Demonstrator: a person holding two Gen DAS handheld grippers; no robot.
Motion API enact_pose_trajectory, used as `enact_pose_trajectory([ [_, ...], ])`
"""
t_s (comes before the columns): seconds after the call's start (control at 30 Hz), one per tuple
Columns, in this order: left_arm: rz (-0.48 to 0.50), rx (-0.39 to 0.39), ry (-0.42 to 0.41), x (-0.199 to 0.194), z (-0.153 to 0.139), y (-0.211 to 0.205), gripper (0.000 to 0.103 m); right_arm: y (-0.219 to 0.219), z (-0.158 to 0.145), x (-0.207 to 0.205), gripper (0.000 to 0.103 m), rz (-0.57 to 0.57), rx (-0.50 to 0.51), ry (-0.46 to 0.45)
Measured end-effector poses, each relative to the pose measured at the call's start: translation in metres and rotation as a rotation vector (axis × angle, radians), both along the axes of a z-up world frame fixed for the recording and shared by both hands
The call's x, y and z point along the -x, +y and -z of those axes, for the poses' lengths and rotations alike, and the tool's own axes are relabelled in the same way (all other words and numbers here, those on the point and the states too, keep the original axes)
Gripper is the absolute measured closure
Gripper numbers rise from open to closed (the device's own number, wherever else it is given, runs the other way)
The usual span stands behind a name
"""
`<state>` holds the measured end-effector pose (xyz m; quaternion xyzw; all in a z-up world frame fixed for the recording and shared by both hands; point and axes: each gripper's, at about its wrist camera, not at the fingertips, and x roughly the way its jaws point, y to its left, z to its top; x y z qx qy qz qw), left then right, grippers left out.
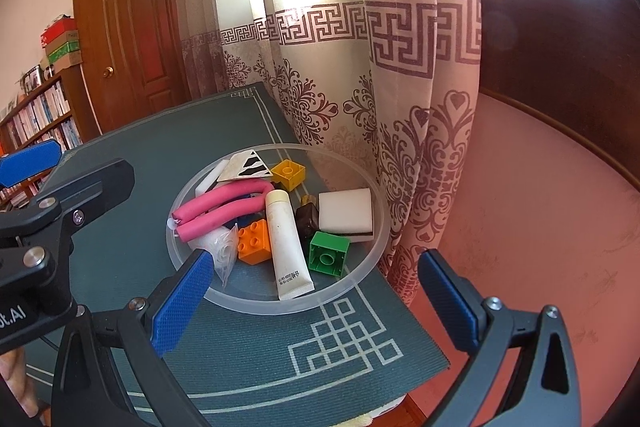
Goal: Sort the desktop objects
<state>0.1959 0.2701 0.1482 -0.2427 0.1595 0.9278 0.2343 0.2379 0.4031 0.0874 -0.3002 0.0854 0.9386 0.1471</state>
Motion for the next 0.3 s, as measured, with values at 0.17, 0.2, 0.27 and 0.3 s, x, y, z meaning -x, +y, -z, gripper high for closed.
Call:
enact_pose_trajectory([
  [0.17,0.000,-0.004,0.010,-0.0010,0.0000,-0.0019,0.013,0.0000,0.0019,0.0014,0.001,0.000,-0.001,-0.005],
  [0.2,0.000,-0.003,0.011,-0.0009,0.0001,-0.0021,0.013,0.0000,0.0022,0.0016,0.001,0.000,-0.001,-0.007],
  [0.27,0.008,-0.003,0.004,-0.0007,0.0006,-0.0020,0.013,-0.0001,0.0030,0.0023,0.001,-0.001,-0.001,-0.009],
  [0.3,0.010,-0.004,0.000,-0.0005,0.0008,-0.0021,0.013,-0.0001,0.0034,0.0025,0.001,-0.001,0.000,-0.010],
])
